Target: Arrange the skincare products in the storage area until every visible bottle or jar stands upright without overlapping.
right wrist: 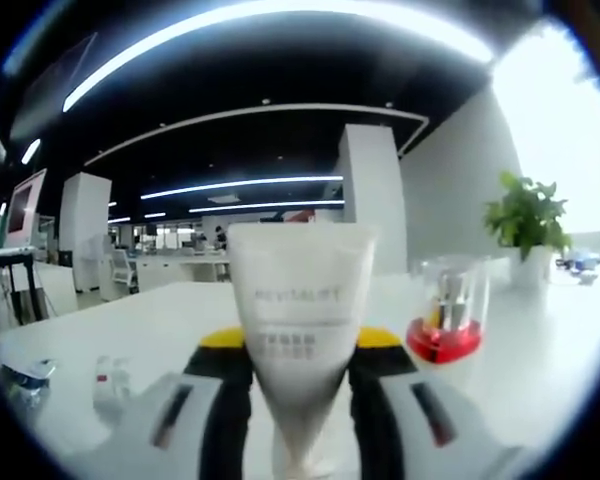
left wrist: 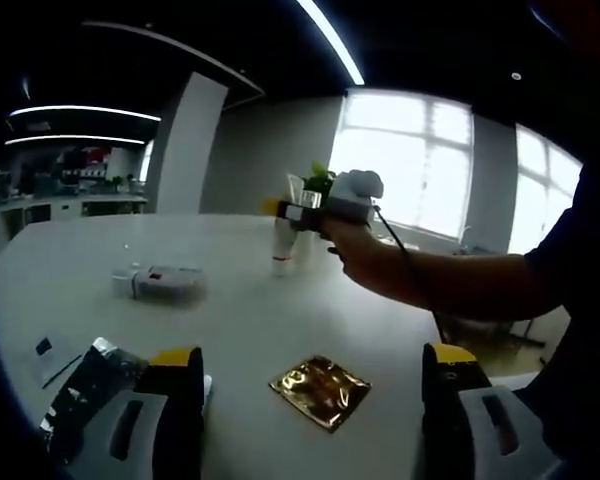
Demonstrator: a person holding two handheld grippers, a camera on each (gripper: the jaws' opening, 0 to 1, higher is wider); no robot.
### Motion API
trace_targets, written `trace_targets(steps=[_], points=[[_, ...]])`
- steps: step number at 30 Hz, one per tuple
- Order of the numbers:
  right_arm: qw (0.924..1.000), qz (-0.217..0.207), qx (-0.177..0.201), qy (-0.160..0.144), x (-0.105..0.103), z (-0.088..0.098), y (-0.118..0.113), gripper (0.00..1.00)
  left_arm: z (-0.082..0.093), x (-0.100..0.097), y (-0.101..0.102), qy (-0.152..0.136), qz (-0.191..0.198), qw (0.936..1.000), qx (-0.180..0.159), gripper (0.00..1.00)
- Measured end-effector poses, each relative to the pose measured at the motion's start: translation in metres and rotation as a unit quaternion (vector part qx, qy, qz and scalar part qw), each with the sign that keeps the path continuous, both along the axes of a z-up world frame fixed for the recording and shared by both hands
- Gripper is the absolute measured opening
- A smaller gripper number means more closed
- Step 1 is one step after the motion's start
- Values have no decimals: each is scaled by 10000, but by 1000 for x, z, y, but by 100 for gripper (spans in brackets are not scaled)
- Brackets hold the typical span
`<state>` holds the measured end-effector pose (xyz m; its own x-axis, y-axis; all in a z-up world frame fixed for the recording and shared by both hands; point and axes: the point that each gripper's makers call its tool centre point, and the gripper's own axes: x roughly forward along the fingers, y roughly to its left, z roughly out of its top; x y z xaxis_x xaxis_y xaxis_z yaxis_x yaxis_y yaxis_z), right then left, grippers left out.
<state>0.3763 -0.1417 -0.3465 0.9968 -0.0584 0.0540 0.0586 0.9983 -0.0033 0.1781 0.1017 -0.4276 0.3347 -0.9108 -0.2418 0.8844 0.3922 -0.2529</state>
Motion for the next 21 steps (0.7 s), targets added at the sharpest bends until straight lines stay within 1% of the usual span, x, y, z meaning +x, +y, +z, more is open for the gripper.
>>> trace_targets(steps=[2,4,5,13,17,21], points=[[10000,-15,-42,29,0,-1,1,40,0,1,0,14,10,10000,-11,92],[10000,-43,-31,25,0,-1,1,47,1,2,1,16,20,10000,-19,92],[10000,-53,-32,45,0,-2,1,48,0,2,1,18,25,10000,-6,92],[9999,24,-79,119,0,-5,9,48,0,1,0,34,11,10000,-2,91],[9997,5,-54,247,-3,-14,7,48,1,1,1,16,-7,10000,-11,90],[9995,1,-3,314,-7,-21,6,48,0,-1,0,30,-27,10000,-8,89]])
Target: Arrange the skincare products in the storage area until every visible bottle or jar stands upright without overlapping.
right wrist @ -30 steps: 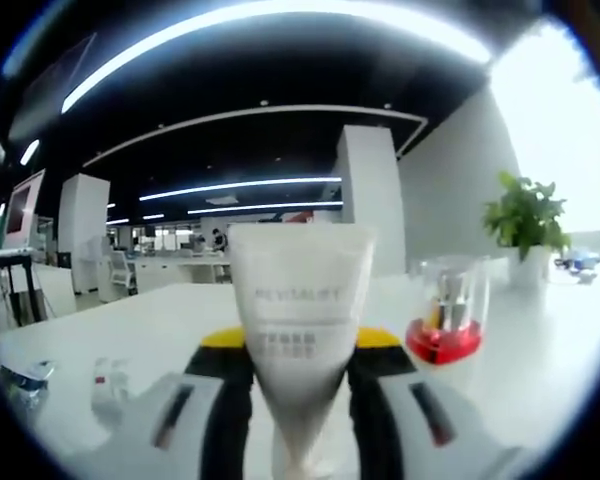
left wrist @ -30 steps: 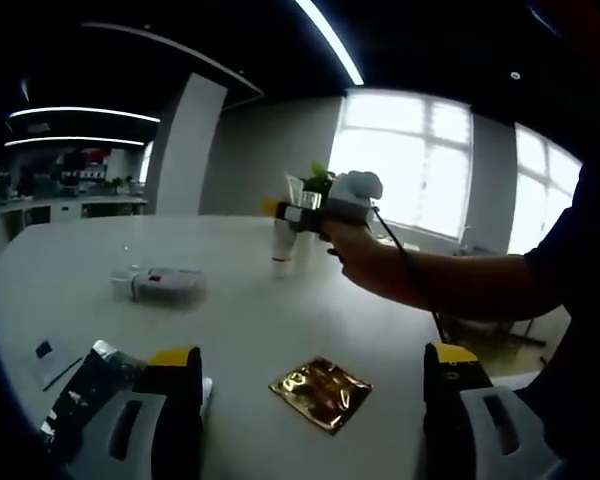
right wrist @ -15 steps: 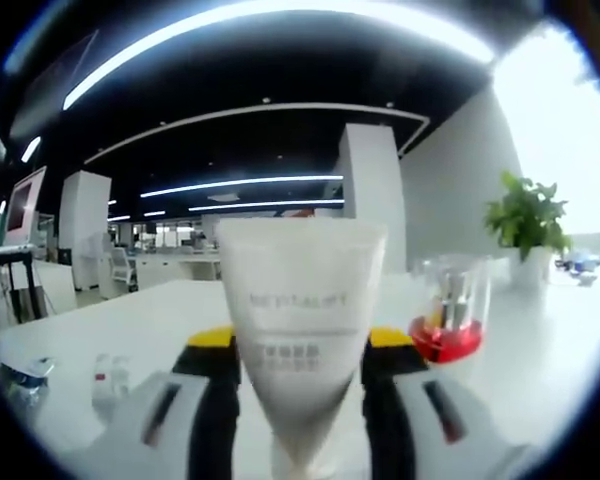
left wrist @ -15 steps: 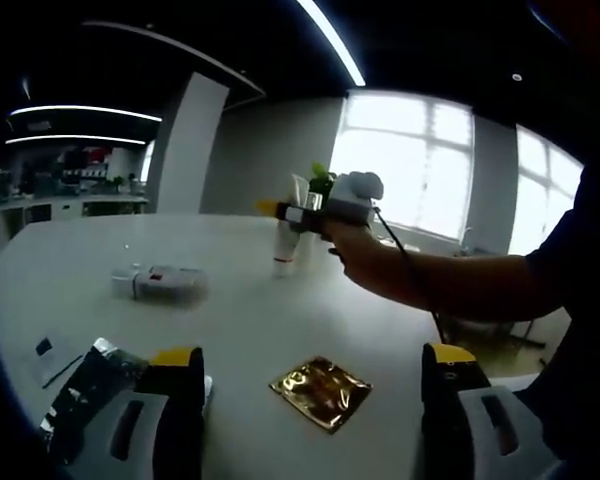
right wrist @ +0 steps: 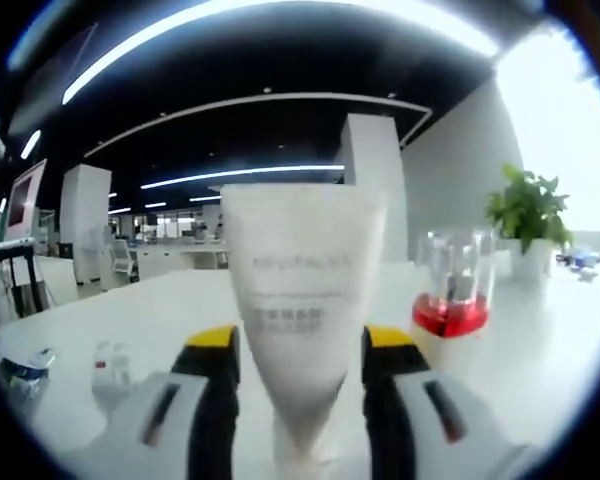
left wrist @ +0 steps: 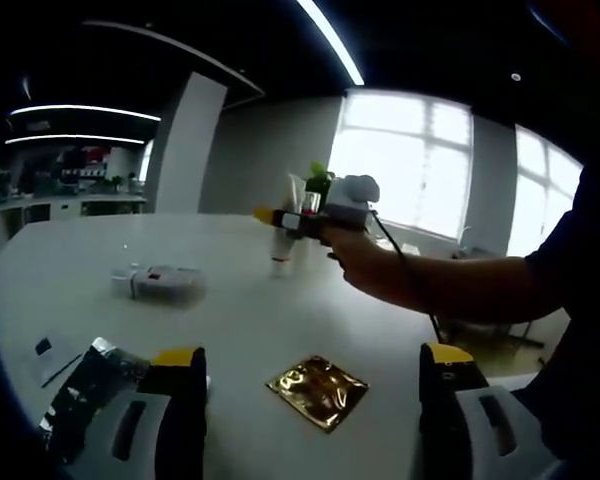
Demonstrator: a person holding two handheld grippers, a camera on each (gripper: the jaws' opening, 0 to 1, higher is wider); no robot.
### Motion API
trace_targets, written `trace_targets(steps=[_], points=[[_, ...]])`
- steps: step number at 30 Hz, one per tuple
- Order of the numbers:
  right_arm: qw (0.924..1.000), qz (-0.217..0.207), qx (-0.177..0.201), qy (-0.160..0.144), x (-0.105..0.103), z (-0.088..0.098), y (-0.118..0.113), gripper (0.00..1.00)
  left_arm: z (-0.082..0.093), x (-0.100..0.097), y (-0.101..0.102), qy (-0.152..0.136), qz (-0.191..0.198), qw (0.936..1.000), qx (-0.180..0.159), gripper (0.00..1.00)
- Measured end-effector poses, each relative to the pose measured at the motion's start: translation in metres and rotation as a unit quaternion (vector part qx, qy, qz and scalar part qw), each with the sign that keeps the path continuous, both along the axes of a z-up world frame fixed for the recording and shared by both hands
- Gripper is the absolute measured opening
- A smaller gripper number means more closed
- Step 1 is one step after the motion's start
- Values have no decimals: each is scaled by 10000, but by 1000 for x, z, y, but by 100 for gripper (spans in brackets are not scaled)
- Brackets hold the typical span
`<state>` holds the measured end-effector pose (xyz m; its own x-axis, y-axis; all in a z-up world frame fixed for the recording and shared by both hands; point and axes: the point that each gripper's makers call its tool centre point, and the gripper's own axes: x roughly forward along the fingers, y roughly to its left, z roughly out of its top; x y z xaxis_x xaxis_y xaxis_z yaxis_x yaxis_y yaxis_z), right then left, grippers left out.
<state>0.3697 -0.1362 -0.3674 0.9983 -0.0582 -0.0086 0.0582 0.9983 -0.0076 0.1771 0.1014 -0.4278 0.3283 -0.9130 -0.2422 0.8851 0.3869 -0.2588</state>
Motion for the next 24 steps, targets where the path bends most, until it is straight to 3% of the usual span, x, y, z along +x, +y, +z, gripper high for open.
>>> trace_targets(steps=[8,13,24], points=[[9993,28,259,253,-12,-19,0,51,2,-3,-4,-21,-55,10000,-25,89],[9989,71,220,416,-21,-27,5,52,4,-8,-9,-39,-126,9999,-36,89],[9960,67,320,829,-39,-51,5,46,7,-20,-15,-81,-258,9996,-42,88]])
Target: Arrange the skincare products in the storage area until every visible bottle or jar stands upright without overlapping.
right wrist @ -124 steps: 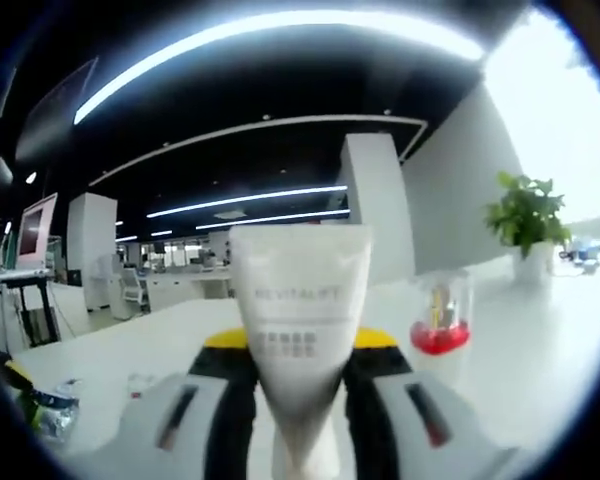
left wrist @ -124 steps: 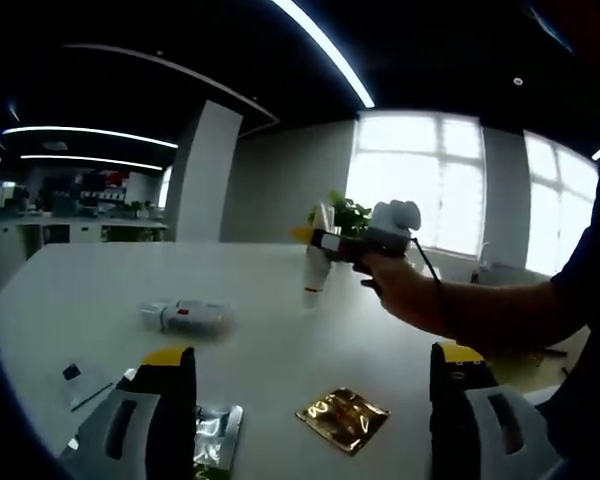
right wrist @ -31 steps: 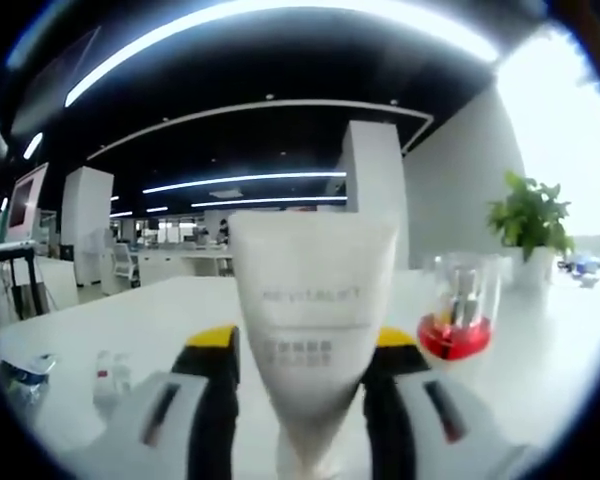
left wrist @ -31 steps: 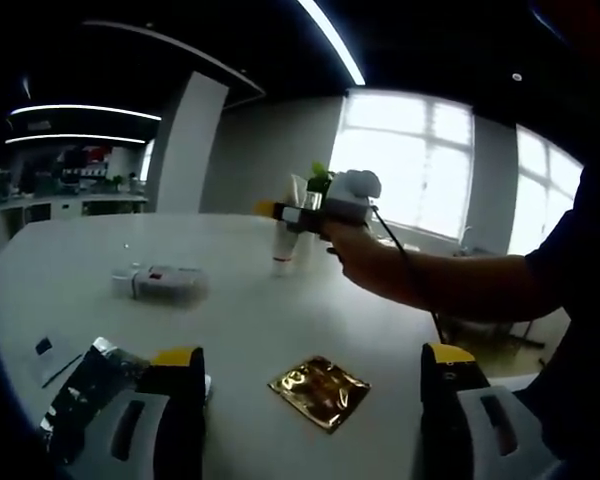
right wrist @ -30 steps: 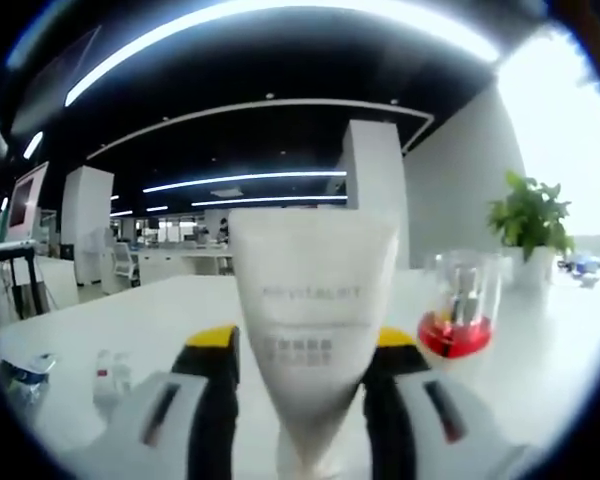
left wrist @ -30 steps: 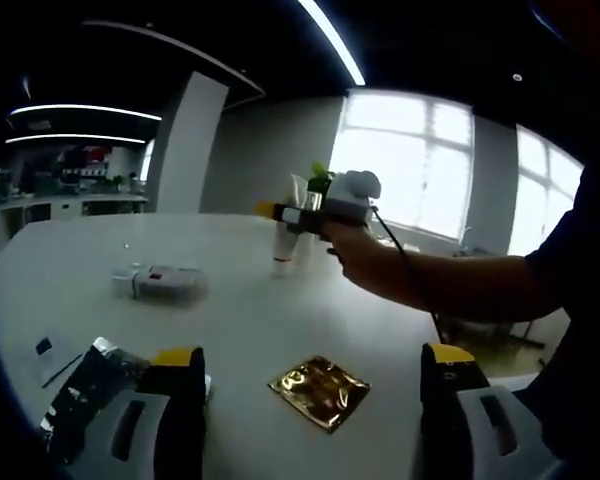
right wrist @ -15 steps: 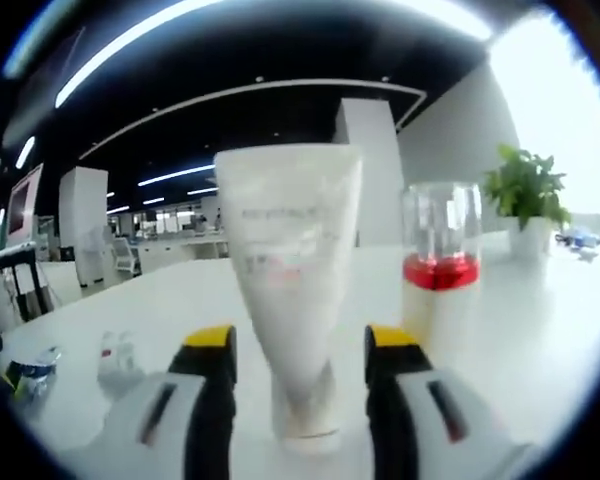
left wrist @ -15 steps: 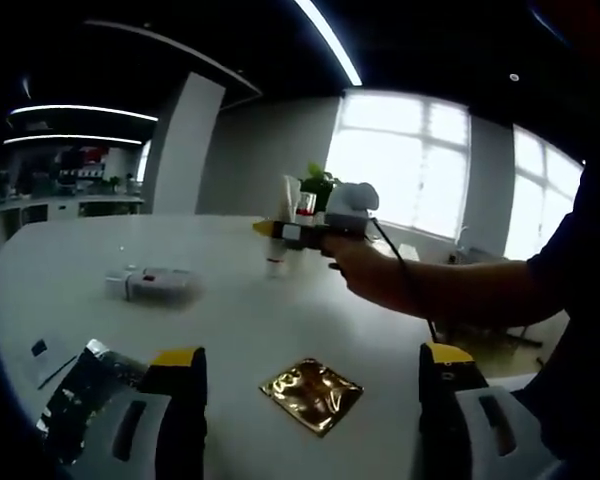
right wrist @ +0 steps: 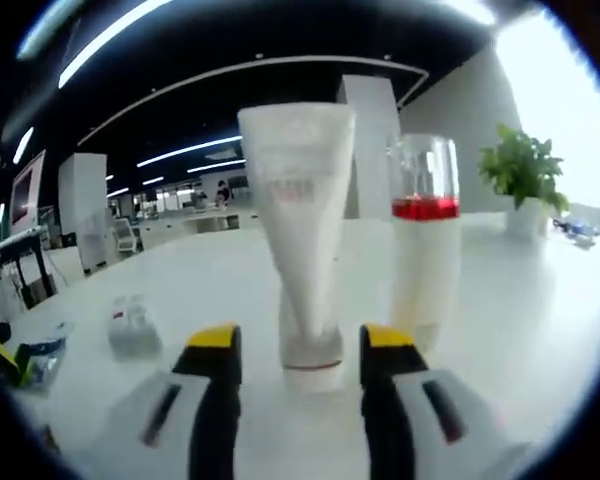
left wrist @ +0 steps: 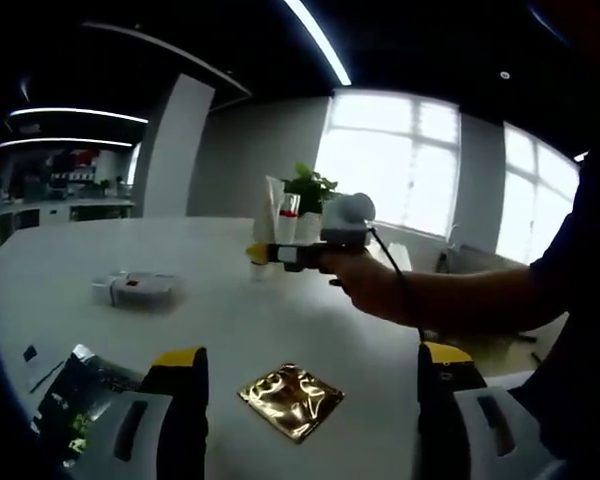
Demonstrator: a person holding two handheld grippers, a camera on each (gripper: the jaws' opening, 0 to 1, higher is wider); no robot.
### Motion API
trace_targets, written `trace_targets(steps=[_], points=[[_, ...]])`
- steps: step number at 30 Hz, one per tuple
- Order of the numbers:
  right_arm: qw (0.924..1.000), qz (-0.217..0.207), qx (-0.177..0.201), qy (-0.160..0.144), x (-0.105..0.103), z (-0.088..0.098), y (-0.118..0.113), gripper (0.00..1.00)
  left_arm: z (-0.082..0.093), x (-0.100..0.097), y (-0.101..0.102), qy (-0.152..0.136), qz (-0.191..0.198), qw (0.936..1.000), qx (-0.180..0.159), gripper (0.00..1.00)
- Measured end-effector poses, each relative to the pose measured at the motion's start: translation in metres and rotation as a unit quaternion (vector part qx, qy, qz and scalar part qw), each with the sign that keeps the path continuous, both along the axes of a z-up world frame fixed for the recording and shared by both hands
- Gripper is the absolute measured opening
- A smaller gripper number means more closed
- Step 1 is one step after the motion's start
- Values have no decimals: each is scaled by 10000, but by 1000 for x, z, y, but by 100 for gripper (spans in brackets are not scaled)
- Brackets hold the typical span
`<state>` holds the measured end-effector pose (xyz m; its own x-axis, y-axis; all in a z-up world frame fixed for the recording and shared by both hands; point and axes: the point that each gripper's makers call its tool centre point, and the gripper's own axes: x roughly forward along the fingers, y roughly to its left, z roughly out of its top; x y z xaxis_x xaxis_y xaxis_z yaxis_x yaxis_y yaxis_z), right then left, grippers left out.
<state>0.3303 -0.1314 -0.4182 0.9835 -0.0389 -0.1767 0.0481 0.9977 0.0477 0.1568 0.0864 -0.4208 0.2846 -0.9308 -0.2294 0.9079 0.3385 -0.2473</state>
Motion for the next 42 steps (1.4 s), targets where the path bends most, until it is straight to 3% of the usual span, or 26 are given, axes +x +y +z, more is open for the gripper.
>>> trace_targets(steps=[5,13,16,19,42], points=[[9994,-16,-81,333,2,-14,-3,43,1,-3,1,-22,-18,10000,3,87],[9987,24,-116,492,9,-21,-2,40,2,-2,6,-44,48,10000,21,87],[9985,36,-92,537,8,-25,-1,32,2,-2,7,-32,62,10000,13,87],[9986,-8,-71,521,8,-26,-3,27,0,-1,9,-21,73,10000,30,86],[9988,-14,-85,472,12,-25,-7,27,-5,3,10,45,93,9999,60,85]])
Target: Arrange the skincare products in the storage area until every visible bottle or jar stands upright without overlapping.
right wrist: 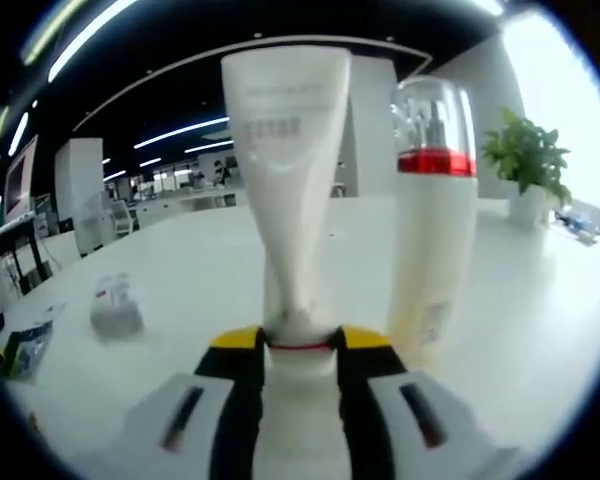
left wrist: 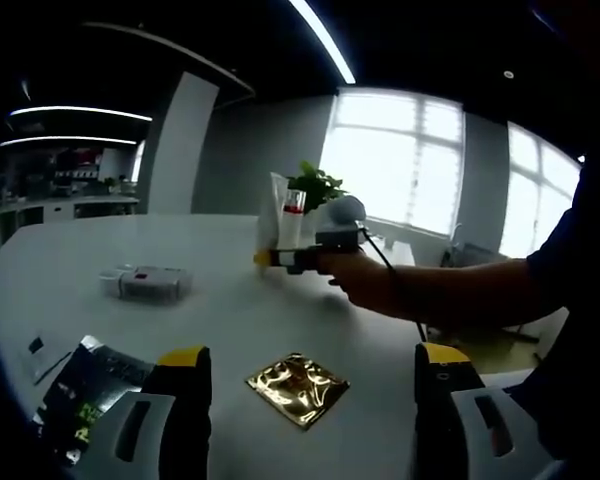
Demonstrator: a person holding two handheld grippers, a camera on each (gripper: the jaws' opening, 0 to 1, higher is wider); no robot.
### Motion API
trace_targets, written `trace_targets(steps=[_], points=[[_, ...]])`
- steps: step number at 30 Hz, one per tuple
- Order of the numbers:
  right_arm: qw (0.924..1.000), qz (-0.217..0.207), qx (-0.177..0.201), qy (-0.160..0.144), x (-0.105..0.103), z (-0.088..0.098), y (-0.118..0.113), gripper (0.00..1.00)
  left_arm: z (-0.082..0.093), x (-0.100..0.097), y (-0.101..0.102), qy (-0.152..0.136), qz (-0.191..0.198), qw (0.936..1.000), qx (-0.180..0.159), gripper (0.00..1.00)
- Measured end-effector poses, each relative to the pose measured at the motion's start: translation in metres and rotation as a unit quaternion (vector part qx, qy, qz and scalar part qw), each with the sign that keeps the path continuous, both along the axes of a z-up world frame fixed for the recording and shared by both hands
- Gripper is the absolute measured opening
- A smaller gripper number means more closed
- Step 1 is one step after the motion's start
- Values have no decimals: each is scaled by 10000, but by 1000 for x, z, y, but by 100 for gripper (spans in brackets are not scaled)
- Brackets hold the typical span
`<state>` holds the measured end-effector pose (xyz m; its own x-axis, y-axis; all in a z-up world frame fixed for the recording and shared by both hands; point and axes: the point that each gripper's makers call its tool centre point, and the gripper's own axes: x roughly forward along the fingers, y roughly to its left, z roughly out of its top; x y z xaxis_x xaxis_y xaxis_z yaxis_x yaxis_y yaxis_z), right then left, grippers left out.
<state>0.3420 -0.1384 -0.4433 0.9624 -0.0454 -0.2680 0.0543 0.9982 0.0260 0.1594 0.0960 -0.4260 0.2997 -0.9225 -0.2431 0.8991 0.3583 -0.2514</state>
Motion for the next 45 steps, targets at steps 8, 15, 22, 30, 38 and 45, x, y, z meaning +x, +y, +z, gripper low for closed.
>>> trace_targets(steps=[8,15,22,30,38,45], points=[[9995,204,209,126,-19,-5,7,33,2,5,-1,-4,14,10000,-25,85],[9987,391,329,74,-45,2,5,32,29,30,-16,-284,51,9995,-132,80],[9984,437,346,34,-47,3,4,30,32,31,-29,-381,-37,9993,-32,80],[9975,479,-24,-519,-55,31,9,0,25,25,-23,-312,0,9995,77,80],[9970,500,-81,-585,-46,40,9,0,22,22,-17,-293,38,9995,95,80],[9965,516,-120,-640,-34,46,8,0,18,22,-8,-246,126,9995,135,80]])
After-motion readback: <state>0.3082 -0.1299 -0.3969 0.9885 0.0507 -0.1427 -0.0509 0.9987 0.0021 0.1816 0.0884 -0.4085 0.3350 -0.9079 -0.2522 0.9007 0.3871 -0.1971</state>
